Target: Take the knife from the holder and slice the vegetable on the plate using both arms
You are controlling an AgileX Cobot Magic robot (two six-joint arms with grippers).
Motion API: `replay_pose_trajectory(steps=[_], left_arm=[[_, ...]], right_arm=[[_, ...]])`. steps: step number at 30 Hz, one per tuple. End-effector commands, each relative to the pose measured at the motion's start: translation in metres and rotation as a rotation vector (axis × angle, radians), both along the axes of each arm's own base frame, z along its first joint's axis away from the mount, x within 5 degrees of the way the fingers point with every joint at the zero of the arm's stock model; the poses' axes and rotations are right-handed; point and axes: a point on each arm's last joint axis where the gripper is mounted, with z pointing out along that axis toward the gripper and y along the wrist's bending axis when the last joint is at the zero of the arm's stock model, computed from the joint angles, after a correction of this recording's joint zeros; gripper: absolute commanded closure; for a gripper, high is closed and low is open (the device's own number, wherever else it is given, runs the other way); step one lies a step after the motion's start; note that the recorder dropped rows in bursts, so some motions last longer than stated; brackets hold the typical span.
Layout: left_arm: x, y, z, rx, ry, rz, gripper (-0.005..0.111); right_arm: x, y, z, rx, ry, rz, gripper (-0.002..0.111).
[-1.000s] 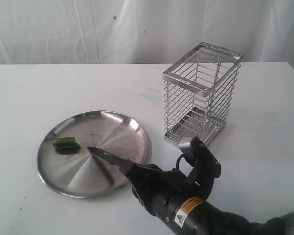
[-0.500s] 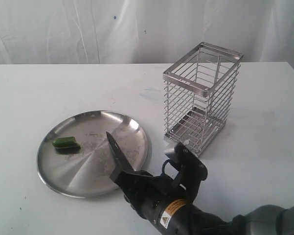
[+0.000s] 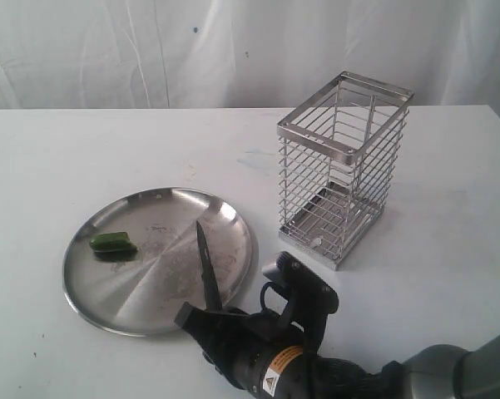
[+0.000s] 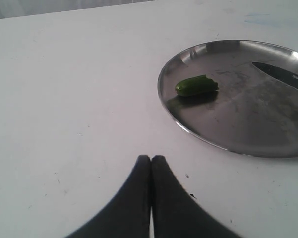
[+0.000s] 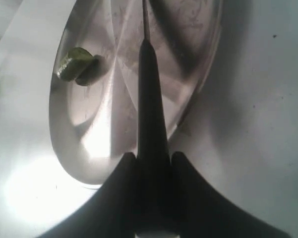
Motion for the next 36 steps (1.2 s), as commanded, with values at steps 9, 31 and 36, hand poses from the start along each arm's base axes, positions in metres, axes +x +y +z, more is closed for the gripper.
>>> replay_pose_trajectory(steps=[9,31,36], left_arm=[[-0.0001,-0.0003,-0.0008,-0.003,-0.003,-0.004,0.107],[-0.0001,-0.0003,-0.0008,-0.003,-0.003,-0.004,0.107],[-0.0001,-0.0003,-0.0008,-0.003,-0.003,-0.004,0.107]], right_arm=[[-0.0019,-0.0015,-0.0046,-0.031,0.033,0.005,0.093],[-0.0035,-0.0008,-0.0056,-0.044,0.04,0.029,0.071],[-0.0035,-0.0008,-0.0056,-0.044,0.04,0.029,0.064]])
